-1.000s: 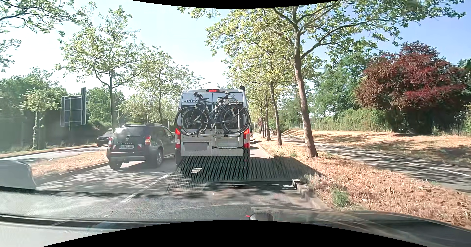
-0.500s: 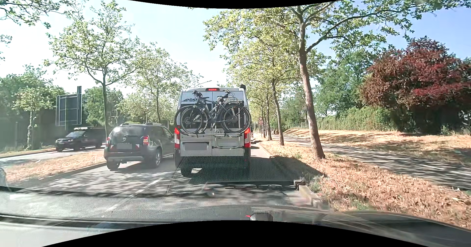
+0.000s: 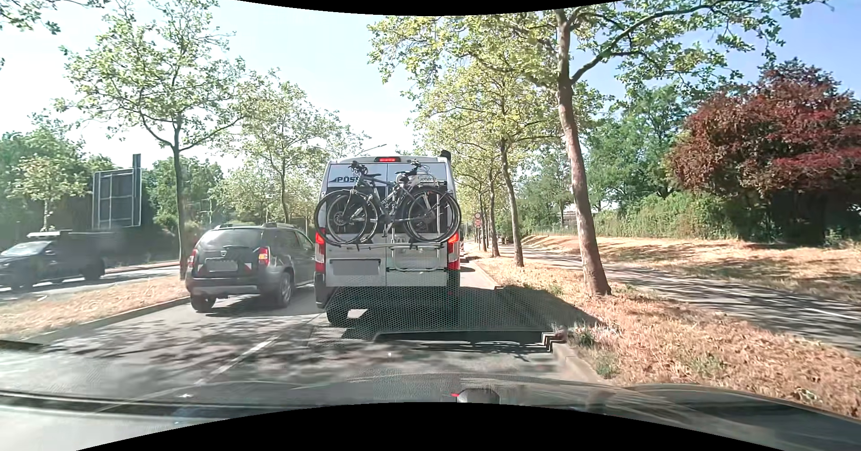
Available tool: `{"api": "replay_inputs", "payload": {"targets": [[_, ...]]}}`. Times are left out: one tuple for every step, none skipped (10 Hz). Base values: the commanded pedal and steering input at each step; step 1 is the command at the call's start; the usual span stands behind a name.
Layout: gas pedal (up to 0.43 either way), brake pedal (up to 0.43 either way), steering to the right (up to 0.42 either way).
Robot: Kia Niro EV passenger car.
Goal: Follow the waypoints while adhering to traffic rules and regulations
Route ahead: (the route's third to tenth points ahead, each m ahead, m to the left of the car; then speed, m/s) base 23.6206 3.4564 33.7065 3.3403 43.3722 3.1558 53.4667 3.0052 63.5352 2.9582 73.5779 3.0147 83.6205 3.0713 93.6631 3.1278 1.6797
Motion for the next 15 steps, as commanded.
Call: {"api": "replay_inputs", "payload": {"targets": [[0.000, 0.000, -0.008], [0.000, 0.000, -0.008], [0.000, 0.000, -0.008], [0.000, 0.006, -0.008], [0.000, 0.055, -0.008], [0.000, 0.085, -0.008], [0.000, 0.091, -0.008], [0.000, 0.110, -0.008], [0.000, 0.128, -0.008], [0.000, 0.140, -0.008], [0.000, 0.152, -0.007], [0.000, 0.165, -0.007], [0.000, 0.177, -0.007], [0.000, 0.189, -0.007], [0.000, 0.183, -0.007]]}}
